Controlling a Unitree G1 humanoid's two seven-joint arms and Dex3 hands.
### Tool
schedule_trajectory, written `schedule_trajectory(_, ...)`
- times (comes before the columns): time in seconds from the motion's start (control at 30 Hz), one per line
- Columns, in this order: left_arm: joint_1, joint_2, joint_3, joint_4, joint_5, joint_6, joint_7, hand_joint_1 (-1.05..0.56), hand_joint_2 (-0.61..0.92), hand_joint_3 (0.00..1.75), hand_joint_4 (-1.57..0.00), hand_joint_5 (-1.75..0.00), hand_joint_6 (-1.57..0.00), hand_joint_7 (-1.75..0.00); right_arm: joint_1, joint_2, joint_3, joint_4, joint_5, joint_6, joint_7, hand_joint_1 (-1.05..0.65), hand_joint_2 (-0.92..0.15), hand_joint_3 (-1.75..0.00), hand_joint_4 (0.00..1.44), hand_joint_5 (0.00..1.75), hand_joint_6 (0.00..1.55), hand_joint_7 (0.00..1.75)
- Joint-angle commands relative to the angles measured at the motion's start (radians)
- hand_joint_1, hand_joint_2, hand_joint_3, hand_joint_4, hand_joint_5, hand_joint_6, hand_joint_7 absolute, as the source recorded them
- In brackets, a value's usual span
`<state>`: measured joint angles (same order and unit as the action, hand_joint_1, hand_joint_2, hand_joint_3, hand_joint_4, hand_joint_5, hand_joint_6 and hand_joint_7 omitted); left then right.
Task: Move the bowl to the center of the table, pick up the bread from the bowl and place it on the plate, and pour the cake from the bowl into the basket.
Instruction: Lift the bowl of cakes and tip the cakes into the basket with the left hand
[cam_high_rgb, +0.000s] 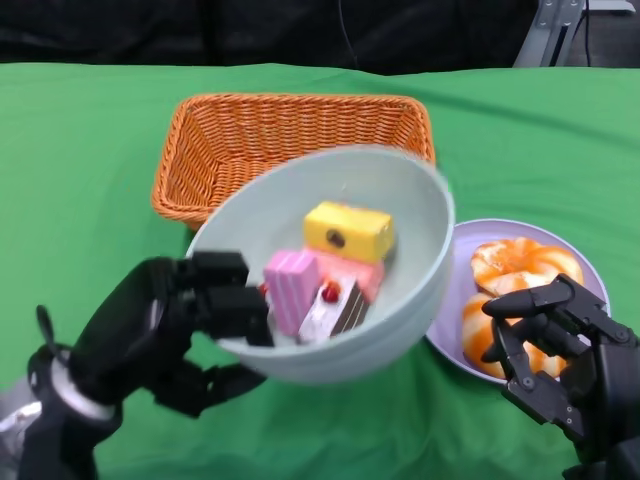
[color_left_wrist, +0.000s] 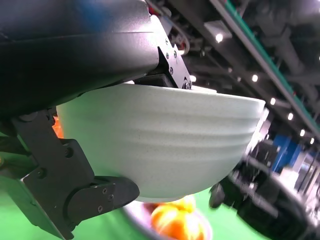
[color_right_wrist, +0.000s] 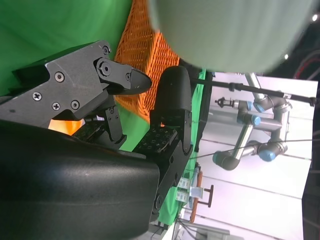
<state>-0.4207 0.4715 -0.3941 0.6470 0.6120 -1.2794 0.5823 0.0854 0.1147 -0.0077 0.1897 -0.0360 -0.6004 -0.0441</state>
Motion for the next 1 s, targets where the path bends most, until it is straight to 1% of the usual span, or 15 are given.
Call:
schedule_trajectory(0.03,-0.065,-0.034,0.056,0.018,-0.061,-0.017,-0.051,-0.03,0.47,1.21,-0.86,-1.72,-0.81,-1.49,-0.002,-0.015,0.0,0.022,0.004,-0.028,0.006,-0.14,-0.76,-0.56,0.74,1.44,0.74,1.1)
schedule_trajectory(0.1,-0.089,-0.057,0.075,0.041,-0.072,-0.006,-0.084,-0.04,0.47,1.22,-0.86,-1.73,-0.81,-1.5,0.0,-0.015,0.004,0.023,0.009,-0.024,0.013,-0.14,-0.77,-0.53,0.74,1.44,0.74,1.1)
schedule_trajectory(0.17,-0.129,-0.085,0.089,0.079,-0.078,0.018,-0.115,-0.03,0.36,1.39,-0.85,-1.74,-0.81,-1.51,0.003,-0.012,0.009,0.022,0.007,-0.013,0.016,-0.12,-0.78,-0.52,0.74,1.45,0.73,1.1)
schedule_trajectory(0.2,-0.156,-0.099,0.092,0.108,-0.083,0.032,-0.135,-0.02,0.35,1.4,-0.84,-1.73,-0.8,-1.51,0.003,-0.012,0.01,0.026,0.0,-0.015,0.013,-0.13,-0.78,-0.51,0.75,1.45,0.74,1.1)
schedule_trajectory(0.3,-0.209,-0.132,0.099,0.179,-0.113,0.057,-0.2,0.0,0.35,1.38,-0.8,-1.74,-0.78,-1.51,0.001,-0.013,0.014,0.04,-0.008,-0.023,0.01,-0.14,-0.79,-0.48,0.76,1.43,0.75,1.09)
schedule_trajectory(0.37,-0.236,-0.153,0.105,0.218,-0.142,0.076,-0.247,0.0,0.37,1.34,-0.77,-1.75,-0.77,-1.52,-0.001,-0.014,0.016,0.047,-0.013,-0.026,0.008,-0.14,-0.81,-0.46,0.76,1.42,0.75,1.08)
schedule_trajectory(0.43,-0.252,-0.17,0.114,0.237,-0.17,0.102,-0.29,0.0,0.4,1.31,-0.75,-1.75,-0.77,-1.51,-0.001,-0.015,0.017,0.05,-0.017,-0.027,0.006,-0.15,-0.82,-0.44,0.76,1.41,0.74,1.08)
schedule_trajectory(0.57,-0.292,-0.203,0.13,0.281,-0.202,0.134,-0.347,0.02,0.42,1.29,-0.73,-1.73,-0.76,-1.5,-0.007,-0.015,0.02,0.067,-0.023,-0.04,0.004,-0.16,-0.85,-0.38,0.75,1.42,0.74,1.11)
schedule_trajectory(0.67,-0.319,-0.228,0.144,0.317,-0.218,0.147,-0.377,0.02,0.44,1.26,-0.76,-1.68,-0.78,-1.45,-0.01,-0.016,0.022,0.082,-0.026,-0.055,0.003,-0.16,-0.85,-0.37,0.74,1.43,0.74,1.13)
schedule_trajectory(0.77,-0.346,-0.251,0.157,0.351,-0.229,0.166,-0.399,0.03,0.47,1.21,-0.81,-1.55,-0.79,-1.42,-0.011,-0.013,0.024,0.093,-0.034,-0.061,-0.005,-0.16,-0.84,-0.36,0.74,1.44,0.74,1.14)
schedule_trajectory(0.83,-0.365,-0.269,0.165,0.374,-0.231,0.179,-0.401,0.04,0.48,1.19,-0.82,-1.51,-0.79,-1.41,-0.013,-0.012,0.027,0.103,-0.036,-0.07,-0.006,-0.16,-0.84,-0.36,0.74,1.44,0.74,1.13)
schedule_trajectory(0.9,-0.392,-0.294,0.173,0.402,-0.226,0.205,-0.39,0.02,0.5,1.19,-0.78,-1.61,-0.78,-1.43,-0.018,-0.011,0.029,0.119,-0.043,-0.085,-0.01,-0.16,-0.84,-0.37,0.73,1.47,0.74,1.15)
schedule_trajectory(1.0,-0.421,-0.321,0.181,0.431,-0.219,0.23,-0.382,0.01,0.51,1.2,-0.75,-1.67,-0.74,-1.45,-0.017,-0.007,0.03,0.129,-0.051,-0.088,-0.017,-0.17,-0.84,-0.37,0.73,1.48,0.74,1.15)
